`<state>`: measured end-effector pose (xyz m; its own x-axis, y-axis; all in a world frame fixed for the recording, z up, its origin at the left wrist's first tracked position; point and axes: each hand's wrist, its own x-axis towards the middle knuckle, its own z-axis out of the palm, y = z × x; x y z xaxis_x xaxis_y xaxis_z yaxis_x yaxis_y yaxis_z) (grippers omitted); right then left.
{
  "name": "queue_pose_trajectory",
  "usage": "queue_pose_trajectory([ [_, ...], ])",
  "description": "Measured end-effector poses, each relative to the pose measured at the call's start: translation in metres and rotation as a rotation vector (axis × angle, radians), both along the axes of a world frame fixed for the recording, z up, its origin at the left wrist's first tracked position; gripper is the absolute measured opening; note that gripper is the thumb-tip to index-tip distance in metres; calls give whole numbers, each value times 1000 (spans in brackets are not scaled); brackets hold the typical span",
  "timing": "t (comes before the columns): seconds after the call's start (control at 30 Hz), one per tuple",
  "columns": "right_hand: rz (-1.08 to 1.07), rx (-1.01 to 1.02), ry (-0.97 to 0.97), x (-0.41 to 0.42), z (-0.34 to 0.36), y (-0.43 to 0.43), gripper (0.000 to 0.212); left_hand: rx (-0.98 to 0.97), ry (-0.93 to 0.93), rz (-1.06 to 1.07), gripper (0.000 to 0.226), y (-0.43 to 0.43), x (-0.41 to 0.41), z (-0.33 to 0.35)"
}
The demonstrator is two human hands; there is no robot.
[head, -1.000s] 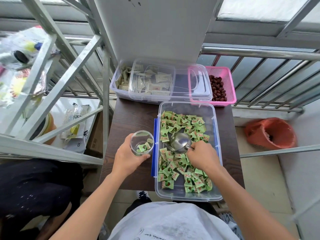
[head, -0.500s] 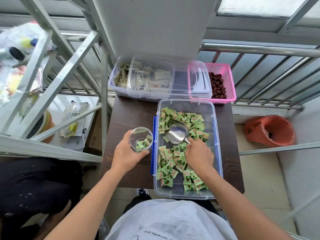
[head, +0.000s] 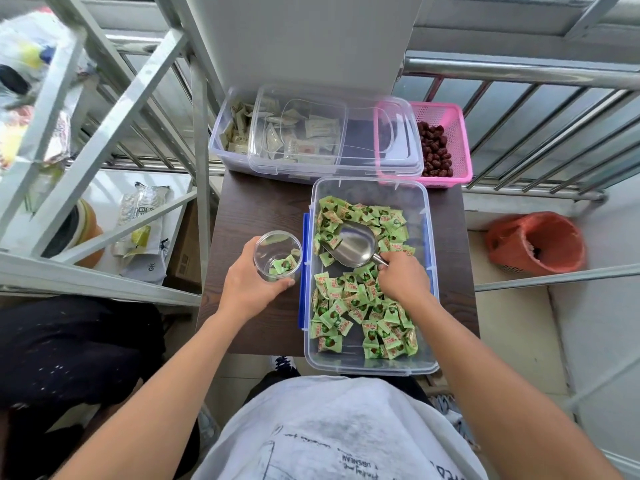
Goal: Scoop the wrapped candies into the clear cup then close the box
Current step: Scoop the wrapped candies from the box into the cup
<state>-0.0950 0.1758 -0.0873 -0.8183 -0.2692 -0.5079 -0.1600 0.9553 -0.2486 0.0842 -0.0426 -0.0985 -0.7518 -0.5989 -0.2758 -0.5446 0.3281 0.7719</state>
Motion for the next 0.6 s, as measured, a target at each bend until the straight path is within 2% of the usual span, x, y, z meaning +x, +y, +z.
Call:
queue_pose_trajectory([
  [0.1,-4,16,-27,-6,-5,-1,22,-1,-4,-13,91,-3,-1,0],
  [0.23,-39,-170,-271,-17,-11,0,25,14,-9,-25,94,-6,-5,0],
  [0.37,-30,-140,-178,-16,-16,0,18,22,-14,-17,95,-7,-6,2],
  [0.6,-74,-185,-165,-8,-28,-12,28,39,-18,-5,95,-5,-8,4],
])
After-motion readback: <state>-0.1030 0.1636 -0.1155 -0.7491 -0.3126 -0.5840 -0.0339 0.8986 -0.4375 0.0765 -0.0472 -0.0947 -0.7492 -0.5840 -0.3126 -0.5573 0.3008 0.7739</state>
